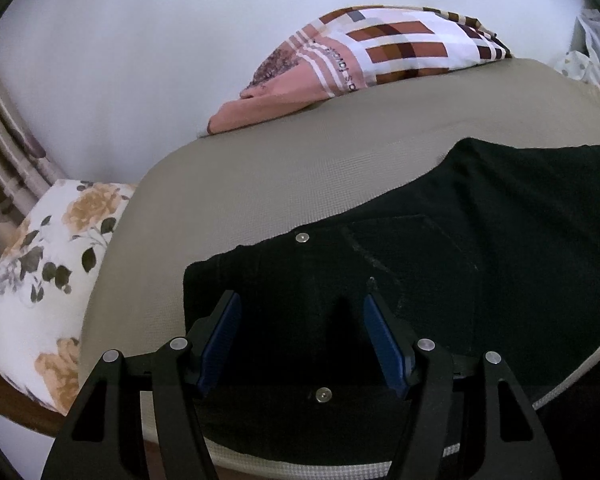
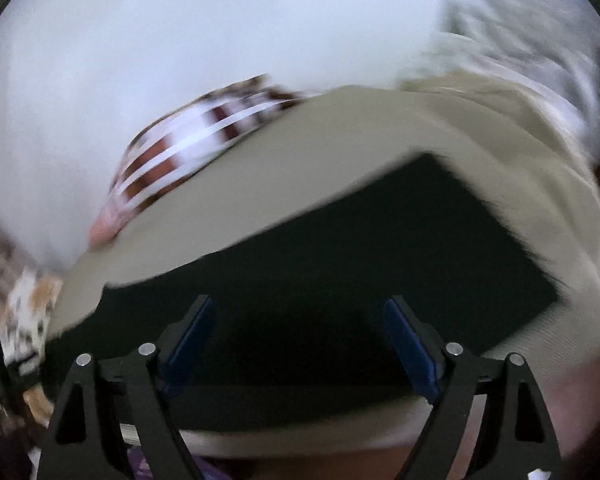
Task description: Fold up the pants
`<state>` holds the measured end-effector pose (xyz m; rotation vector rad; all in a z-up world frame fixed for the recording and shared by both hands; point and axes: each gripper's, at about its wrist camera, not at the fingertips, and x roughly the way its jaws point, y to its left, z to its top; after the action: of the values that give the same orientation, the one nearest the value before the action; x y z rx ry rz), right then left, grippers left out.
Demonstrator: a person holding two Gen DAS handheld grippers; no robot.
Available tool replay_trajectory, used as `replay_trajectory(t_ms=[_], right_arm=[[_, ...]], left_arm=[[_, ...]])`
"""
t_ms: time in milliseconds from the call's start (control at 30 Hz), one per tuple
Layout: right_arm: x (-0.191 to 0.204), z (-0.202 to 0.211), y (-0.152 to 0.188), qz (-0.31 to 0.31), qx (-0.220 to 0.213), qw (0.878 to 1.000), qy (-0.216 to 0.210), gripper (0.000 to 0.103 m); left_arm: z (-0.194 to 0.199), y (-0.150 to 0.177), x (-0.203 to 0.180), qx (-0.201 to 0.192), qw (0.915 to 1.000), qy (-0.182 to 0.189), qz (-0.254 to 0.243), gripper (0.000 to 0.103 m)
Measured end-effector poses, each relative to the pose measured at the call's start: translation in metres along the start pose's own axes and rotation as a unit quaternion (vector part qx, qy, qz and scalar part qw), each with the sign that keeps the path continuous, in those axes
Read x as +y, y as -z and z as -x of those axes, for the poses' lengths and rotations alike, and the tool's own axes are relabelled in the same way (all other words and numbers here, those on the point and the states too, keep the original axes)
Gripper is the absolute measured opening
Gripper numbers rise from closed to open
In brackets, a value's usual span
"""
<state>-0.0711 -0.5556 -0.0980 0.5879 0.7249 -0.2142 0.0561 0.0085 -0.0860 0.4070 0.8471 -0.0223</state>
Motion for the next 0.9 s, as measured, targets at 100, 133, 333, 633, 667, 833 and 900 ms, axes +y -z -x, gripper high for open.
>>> replay_trajectory(t_ms=[100, 133, 333, 633, 667, 833, 900], right_arm=[[-0.032, 0.017, 0.012, -0.042, -0.012, 0.999, 0.007, 0.08], [-0.039, 0.02, 0.017, -0.049, -0.012, 0.999, 0.008, 0.079], [-0.068, 0.019, 0.037, -0.111, -0.003, 0.993, -0.043, 0.069], [-0.139, 0.015, 0.049, -0.296, -0.049, 0.941, -0.157, 0.057], [-0.15, 0.017, 0.05, -0.319, -0.061, 0.931, -0.164, 0.057], [-0.178, 0.025, 0.045, -0.346, -0.089, 0.92, -0.158, 0.057], [-0.184, 0.028, 0.039, -0.347, -0.1, 0.919, -0.16, 0.057]], left_arm=[[0.003, 0.001, 0.0, -0.008, 0.9999, -0.001, 0.011, 0.065], [0.004, 0.001, 0.0, -0.011, 0.9999, -0.003, 0.013, 0.065], [0.01, 0.003, -0.003, -0.023, 0.9995, -0.017, 0.015, 0.065], [0.013, 0.002, -0.018, -0.009, 0.9999, -0.014, 0.004, 0.066], [0.013, 0.001, -0.022, -0.007, 0.9999, -0.013, -0.001, 0.067], [0.015, -0.002, -0.033, -0.004, 0.9998, -0.011, -0.017, 0.067], [0.017, -0.004, -0.036, -0.006, 0.9997, -0.011, -0.02, 0.067]])
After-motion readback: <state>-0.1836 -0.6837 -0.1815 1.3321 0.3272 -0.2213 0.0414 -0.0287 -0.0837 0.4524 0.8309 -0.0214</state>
